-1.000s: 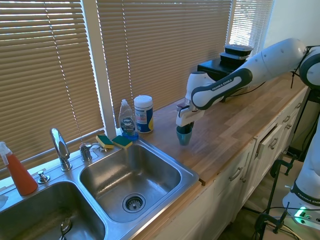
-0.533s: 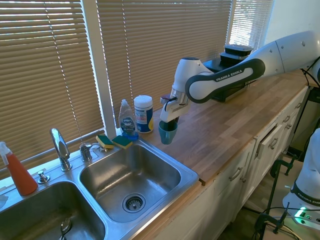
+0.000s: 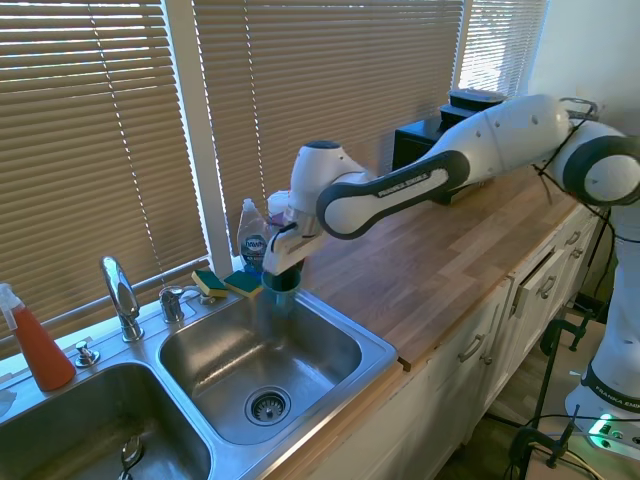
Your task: Put the mug in the sink
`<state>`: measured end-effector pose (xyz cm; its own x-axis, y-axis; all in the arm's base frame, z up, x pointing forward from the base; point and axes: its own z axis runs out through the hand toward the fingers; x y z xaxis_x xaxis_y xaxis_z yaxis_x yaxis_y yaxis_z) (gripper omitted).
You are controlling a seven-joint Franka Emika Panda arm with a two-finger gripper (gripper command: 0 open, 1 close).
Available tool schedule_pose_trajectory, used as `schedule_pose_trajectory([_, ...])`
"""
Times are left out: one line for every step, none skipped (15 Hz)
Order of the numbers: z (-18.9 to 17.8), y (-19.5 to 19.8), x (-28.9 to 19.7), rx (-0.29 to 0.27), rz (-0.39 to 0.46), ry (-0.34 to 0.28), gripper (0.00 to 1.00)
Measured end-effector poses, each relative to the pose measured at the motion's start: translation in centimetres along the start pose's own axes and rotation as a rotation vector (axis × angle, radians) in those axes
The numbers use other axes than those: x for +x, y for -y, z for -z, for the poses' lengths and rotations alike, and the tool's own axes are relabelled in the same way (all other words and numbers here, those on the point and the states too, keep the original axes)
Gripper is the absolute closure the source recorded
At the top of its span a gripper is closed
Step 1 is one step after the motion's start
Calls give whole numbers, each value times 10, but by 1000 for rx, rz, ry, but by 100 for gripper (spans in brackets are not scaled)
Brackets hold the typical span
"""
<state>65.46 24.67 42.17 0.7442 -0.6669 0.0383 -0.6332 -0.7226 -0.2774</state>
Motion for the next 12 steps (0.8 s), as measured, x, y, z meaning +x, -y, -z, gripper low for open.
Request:
schedule_pose_trajectory([-18,11,1,1,5,10,100])
schedule_pose_trajectory([-37,20,2,-1,9,20,100])
schedule_pose_trajectory([-57,28,3,-5,12,31,100])
schedule_pose_trajectory([-76,34,3,-13,14,44,100])
schedule_pose_trajectory([-95,39,2,-22,16,56,100])
schedule_pose_trajectory([-113,43,0,-33,18,70,100])
schedule_pose_trajectory([-132,47,-2,-43,20,81,100])
schedule_pose_trajectory([-148,50,-4,-56,19,90,100])
schedule_pose_trajectory([-163,51,-2,-68,10,96,100])
schedule_pose_trajectory([-175,51,1,-76,-1,101,100])
schedule_pose_trajectory([-187,50,7,-85,-10,106,100])
schedule_pose_trajectory([-199,47,13,-96,-19,112,100])
